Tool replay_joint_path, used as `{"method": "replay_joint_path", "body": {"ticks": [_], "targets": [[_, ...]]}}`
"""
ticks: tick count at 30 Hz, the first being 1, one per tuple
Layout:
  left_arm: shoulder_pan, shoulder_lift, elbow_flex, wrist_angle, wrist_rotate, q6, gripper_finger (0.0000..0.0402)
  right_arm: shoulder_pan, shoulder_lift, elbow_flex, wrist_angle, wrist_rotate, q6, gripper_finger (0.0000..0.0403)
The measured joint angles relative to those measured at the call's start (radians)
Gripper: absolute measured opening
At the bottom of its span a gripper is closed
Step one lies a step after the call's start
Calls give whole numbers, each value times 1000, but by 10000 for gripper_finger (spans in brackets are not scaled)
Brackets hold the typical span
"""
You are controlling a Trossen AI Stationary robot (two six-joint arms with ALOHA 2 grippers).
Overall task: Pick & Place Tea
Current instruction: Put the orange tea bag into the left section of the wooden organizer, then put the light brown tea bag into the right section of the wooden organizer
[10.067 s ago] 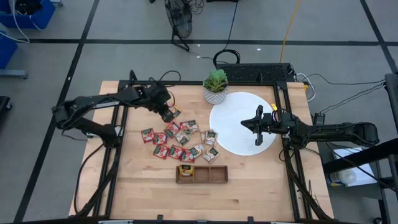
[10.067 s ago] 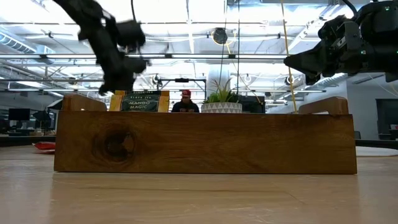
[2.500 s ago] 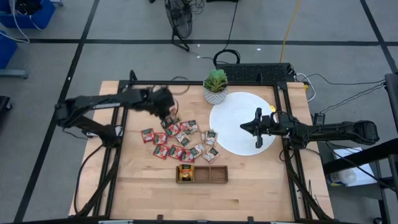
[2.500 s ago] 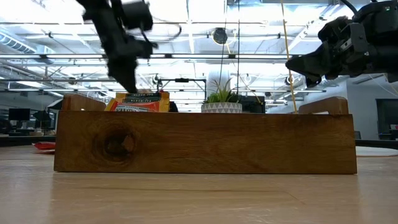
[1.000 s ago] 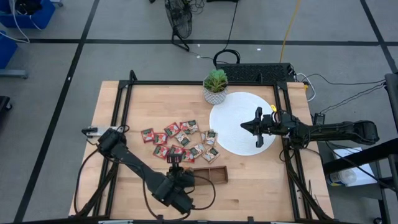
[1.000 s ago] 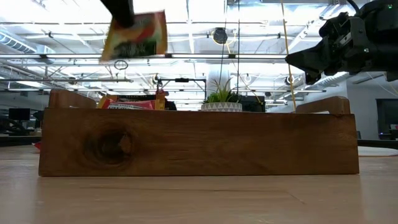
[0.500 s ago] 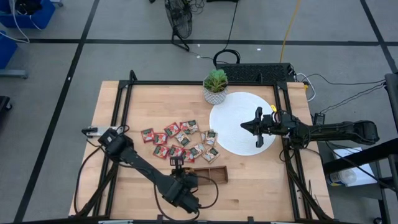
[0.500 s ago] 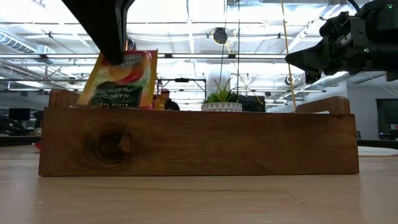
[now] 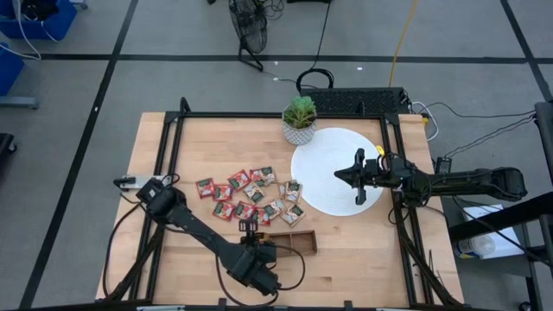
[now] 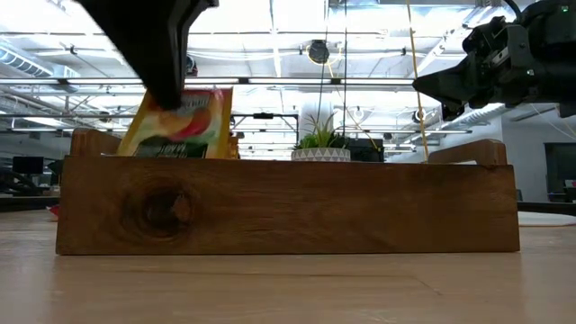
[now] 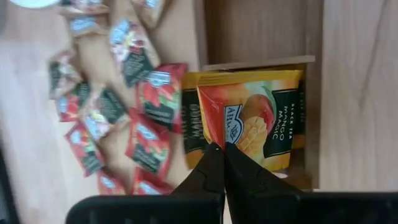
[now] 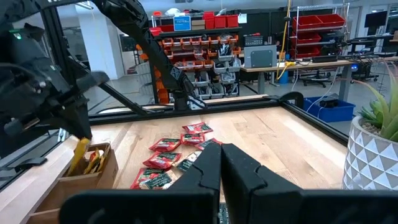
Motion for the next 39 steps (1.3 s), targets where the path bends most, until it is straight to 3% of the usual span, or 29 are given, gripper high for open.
{"method": "replay_joint_path", "body": {"ticks": [10,23,30,39], "targets": [[29,-1,-75,28,50,10,7,0,0,0,0,0,0,0],[30,-1,-75,30,40,-24,89,0,0,0,0,-1,6,0],[36,-5,-35,9,36,1,157,0,0,0,0,-1,7,0],[-14,-29,88,14,-136,96,226,0,0,0,0,-1,8,0]]}}
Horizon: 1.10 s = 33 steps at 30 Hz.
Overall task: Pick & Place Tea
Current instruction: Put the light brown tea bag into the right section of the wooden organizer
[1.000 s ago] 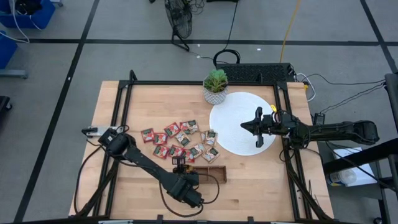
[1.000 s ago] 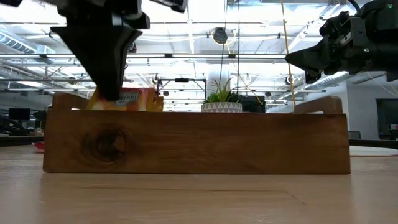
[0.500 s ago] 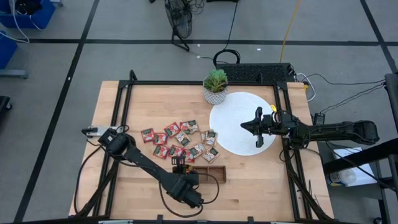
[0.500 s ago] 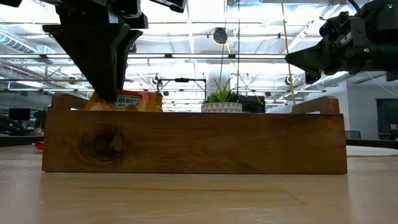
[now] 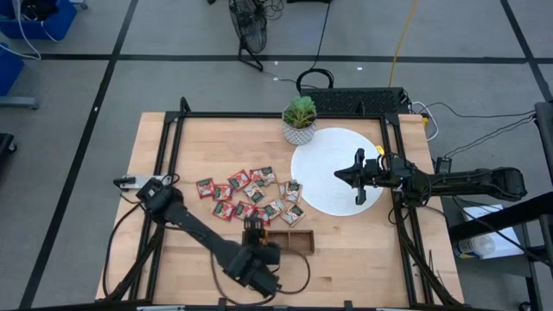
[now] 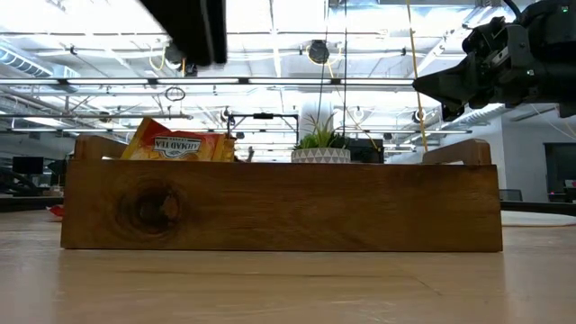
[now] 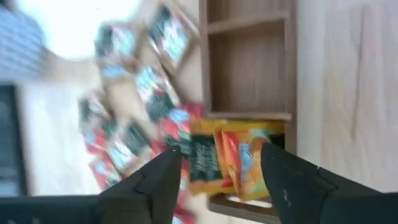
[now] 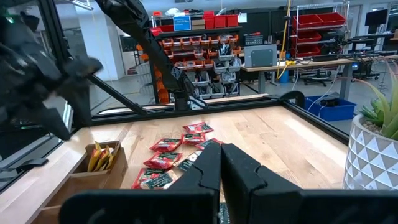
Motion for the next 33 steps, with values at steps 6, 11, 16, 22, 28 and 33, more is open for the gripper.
{"method": "replay_joint_path", "body": {"ticks": [6,11,16,22,28,33], "targets": [[-65,-184,-54,15,-285,14,241,0,0,0,-9,-5,30,0],[-52,-444,-258,236,-345,142,234,0,0,0,-43,-5,48,0],[77,-762,-671,712,-110,428,221,2,0,0,-93,-5,85,0],[328,-1180,-1156,1073,82,540,204,36,1,0,-118,-4,97,0],[522,-1582,-1507,1326,318,591,199,59,1,0,-104,0,62,0],[694,-1823,-1682,1407,472,555,203,59,1,0,-59,2,15,0]]}}
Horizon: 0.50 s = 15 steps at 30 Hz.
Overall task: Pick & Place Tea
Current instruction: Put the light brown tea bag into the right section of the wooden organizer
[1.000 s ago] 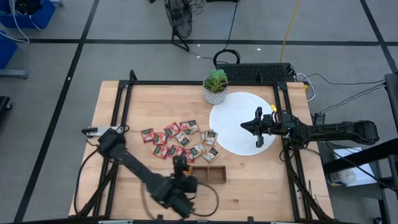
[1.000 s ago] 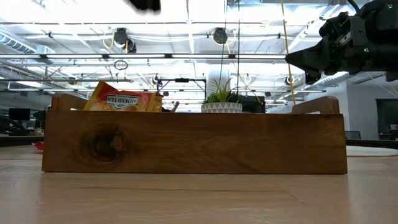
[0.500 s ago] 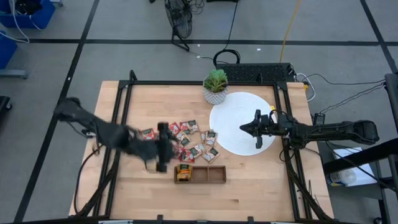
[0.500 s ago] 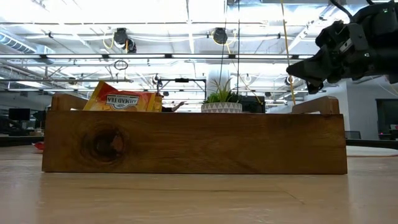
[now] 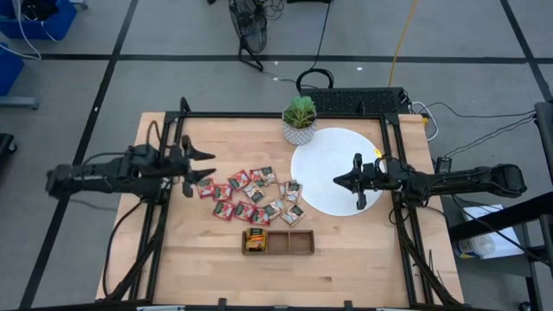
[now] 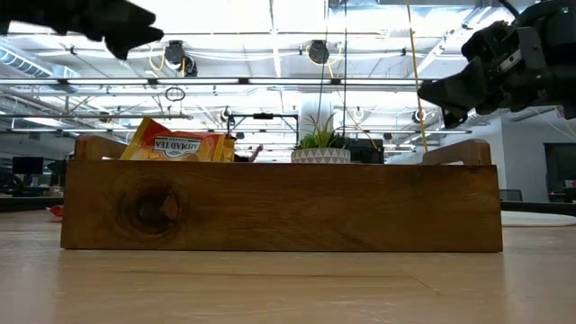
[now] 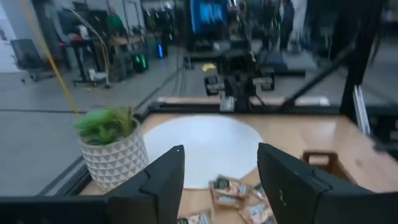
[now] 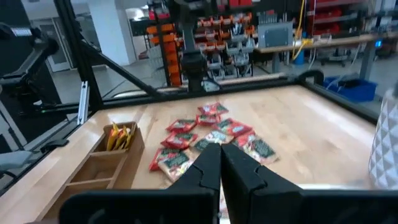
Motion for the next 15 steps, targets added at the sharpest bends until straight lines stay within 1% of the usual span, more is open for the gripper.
{"method": "replay_joint_path", "body": {"ticks": [2,5,7,11,15], "targets": [[68,-56,-53,18,73,-32,200,0,0,0,24,1,-23,0],[166,-97,-111,48,195,-70,191,0,0,0,46,2,-63,0],[230,-110,-145,75,230,-88,185,0,1,0,52,27,-90,0],[346,-112,-214,147,265,-124,174,0,2,0,51,100,-122,0],[410,-111,-265,247,330,-172,171,1,23,0,46,96,-95,0]]}}
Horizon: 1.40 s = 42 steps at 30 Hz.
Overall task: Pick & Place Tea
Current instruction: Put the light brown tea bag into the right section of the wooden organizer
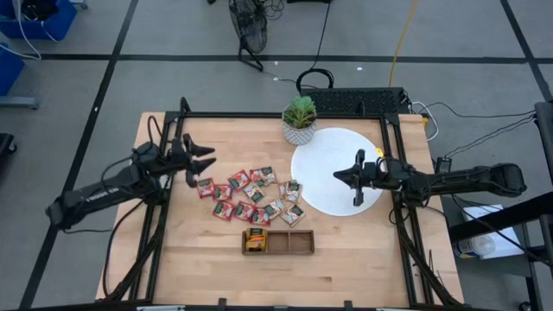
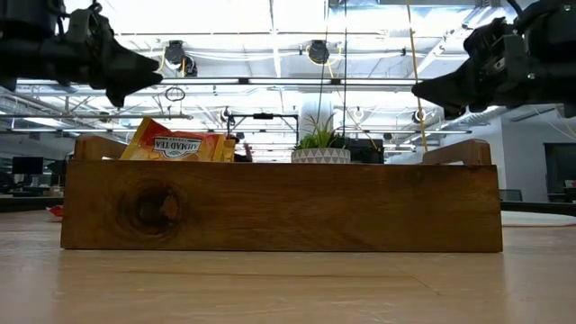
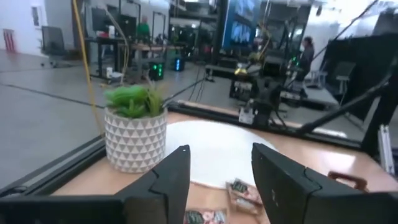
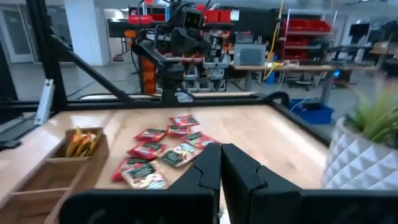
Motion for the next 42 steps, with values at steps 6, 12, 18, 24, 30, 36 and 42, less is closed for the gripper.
{"method": "replay_joint_path", "body": {"ticks": [6,12,18,24,30,36,42], "targets": [[20,4,-13,14,-49,6,172,84,147,37,66,1,54,0],[20,3,-13,13,-75,-32,177,243,483,340,-127,175,-33,0],[20,5,-13,24,-76,-28,179,268,815,696,-481,258,-85,11],[20,5,-13,25,-76,-28,175,102,970,963,-906,110,-20,95],[20,5,-13,27,-76,-27,179,-97,1000,960,-943,-242,130,182],[20,5,-13,27,-76,-25,175,-167,1000,882,-851,-289,206,202],[20,5,-13,27,-76,-25,181,-157,1044,818,-679,-369,261,197]]}}
